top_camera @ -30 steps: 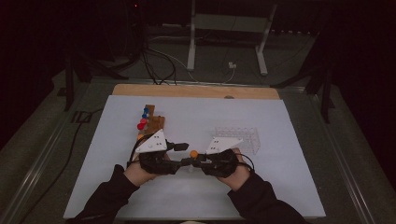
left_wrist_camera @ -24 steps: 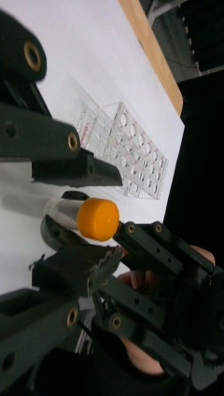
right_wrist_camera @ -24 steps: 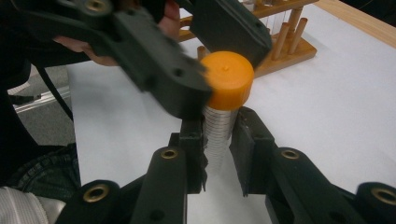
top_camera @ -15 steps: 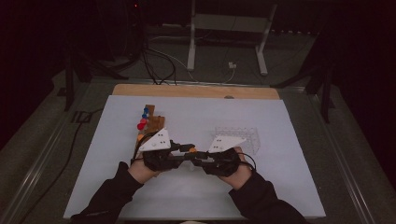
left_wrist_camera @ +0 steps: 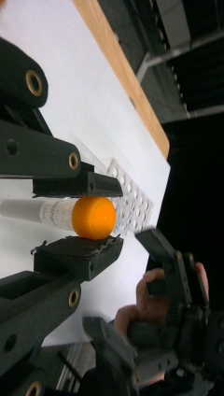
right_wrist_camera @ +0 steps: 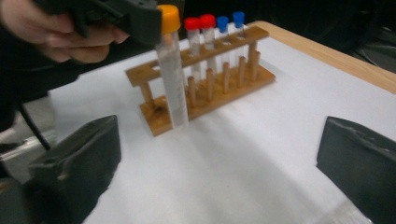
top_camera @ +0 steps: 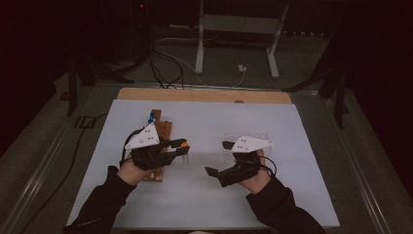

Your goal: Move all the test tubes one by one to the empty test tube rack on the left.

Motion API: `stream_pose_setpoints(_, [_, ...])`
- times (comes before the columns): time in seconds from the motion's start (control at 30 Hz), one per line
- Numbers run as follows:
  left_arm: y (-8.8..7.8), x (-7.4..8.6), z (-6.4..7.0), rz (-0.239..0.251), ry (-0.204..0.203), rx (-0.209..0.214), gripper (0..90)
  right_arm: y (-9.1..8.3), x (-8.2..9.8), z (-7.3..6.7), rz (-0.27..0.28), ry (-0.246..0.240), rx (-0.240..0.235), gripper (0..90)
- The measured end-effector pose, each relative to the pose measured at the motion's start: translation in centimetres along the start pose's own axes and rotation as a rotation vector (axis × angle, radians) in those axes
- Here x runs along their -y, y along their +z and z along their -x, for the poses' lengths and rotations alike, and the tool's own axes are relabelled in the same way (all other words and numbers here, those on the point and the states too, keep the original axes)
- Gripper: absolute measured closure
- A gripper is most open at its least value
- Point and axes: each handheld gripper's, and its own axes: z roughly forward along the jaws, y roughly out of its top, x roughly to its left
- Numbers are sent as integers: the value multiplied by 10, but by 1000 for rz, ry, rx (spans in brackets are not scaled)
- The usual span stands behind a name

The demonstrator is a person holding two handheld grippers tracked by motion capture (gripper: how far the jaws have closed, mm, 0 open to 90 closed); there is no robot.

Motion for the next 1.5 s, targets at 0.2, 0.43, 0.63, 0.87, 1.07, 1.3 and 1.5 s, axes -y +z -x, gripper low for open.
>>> stream_pose_setpoints(0.2, [-19, -3, -7, 22, -2, -54, 715, -5, 9, 5, 12, 4, 31, 0])
stream_pose_setpoints(0.43, [-43, -4, -12, 41, -5, -111, 715, -13, 20, 7, 29, 2, 52, 0])
stream_pose_setpoints(0.63, [-65, -4, -14, 56, -5, -163, 716, -17, 23, 6, 47, 3, 38, 0])
stream_pose_setpoints(0.87, [-85, 7, -21, 41, -18, -233, 716, -17, 24, 5, 64, 11, 21, 0])
stream_pose_setpoints(1.07, [-93, 19, -30, 41, -55, -267, 715, -17, 24, 4, 68, 11, 18, 0])
stream_pose_setpoints(1.3, [-85, 35, -34, 12, -84, -280, 715, -19, 24, 5, 76, 11, 13, 0])
stream_pose_setpoints(1.5, [-80, 46, -36, -12, -94, -276, 715, -19, 24, 5, 81, 12, 17, 0])
